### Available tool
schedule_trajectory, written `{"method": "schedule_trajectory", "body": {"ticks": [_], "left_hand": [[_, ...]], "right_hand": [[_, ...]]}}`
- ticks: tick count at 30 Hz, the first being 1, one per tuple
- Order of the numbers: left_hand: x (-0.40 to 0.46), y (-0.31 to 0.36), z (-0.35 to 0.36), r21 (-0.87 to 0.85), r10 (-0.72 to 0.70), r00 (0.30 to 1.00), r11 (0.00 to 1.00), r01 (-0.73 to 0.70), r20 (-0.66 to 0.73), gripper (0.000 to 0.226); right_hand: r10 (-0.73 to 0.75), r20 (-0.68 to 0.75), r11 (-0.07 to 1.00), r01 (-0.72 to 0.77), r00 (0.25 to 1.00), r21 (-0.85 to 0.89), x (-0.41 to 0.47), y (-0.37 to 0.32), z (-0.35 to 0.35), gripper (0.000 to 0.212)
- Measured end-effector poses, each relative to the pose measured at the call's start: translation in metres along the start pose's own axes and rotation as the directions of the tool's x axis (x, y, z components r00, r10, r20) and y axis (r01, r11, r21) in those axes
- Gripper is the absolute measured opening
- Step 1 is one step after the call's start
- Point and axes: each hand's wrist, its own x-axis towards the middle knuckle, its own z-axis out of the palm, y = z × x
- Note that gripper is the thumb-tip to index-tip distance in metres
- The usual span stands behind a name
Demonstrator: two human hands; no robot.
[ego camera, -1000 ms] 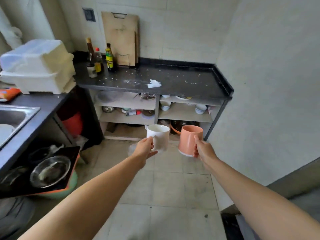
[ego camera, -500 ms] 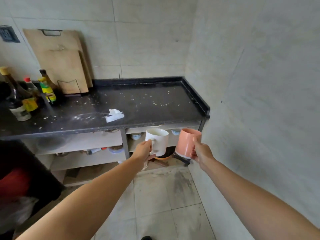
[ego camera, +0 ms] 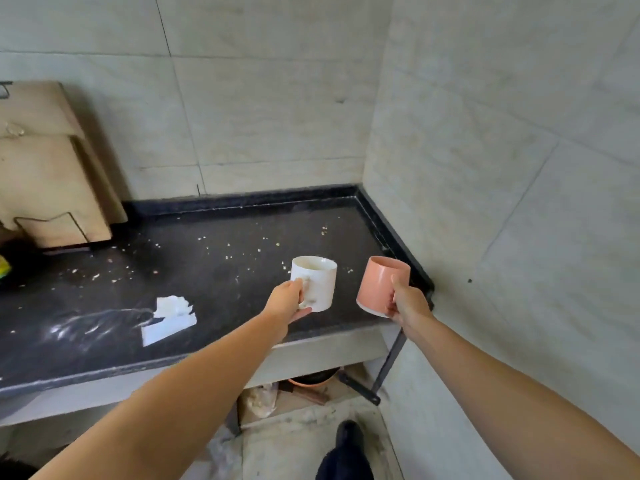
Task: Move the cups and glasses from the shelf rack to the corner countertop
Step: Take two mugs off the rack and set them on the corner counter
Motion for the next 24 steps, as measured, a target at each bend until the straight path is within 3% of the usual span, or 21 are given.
{"method": "schedule_trajectory", "body": {"ticks": [9,14,19,24], "left_hand": [[0.181,0.081,0.078,-0.05,-0.092,0.991,0.995,0.088,-0.096,0.02],[0.264,0.106,0.104,-0.102,-0.154,0.979,0.985,0.142,-0.131,0.024],[0.345,0.125,0.123,-0.099,-0.087,0.985,0.992,0.072,-0.148,0.047],[0.397,0.132,0.131,-0.048,-0.029,0.984,0.999,0.021,-0.178,0.043]], "right_hand": [[0.062,0.111,0.988,-0.045,0.992,-0.151,0.191,-0.108,0.056,0.05],[0.012,0.109,0.978,0.011,0.994,-0.21,0.265,-0.137,0.097,0.052],[-0.071,0.098,0.965,0.094,0.993,-0.243,0.333,-0.151,0.144,0.057],[-0.13,0.056,0.941,0.141,0.99,-0.308,0.372,-0.156,0.17,0.054]]}}
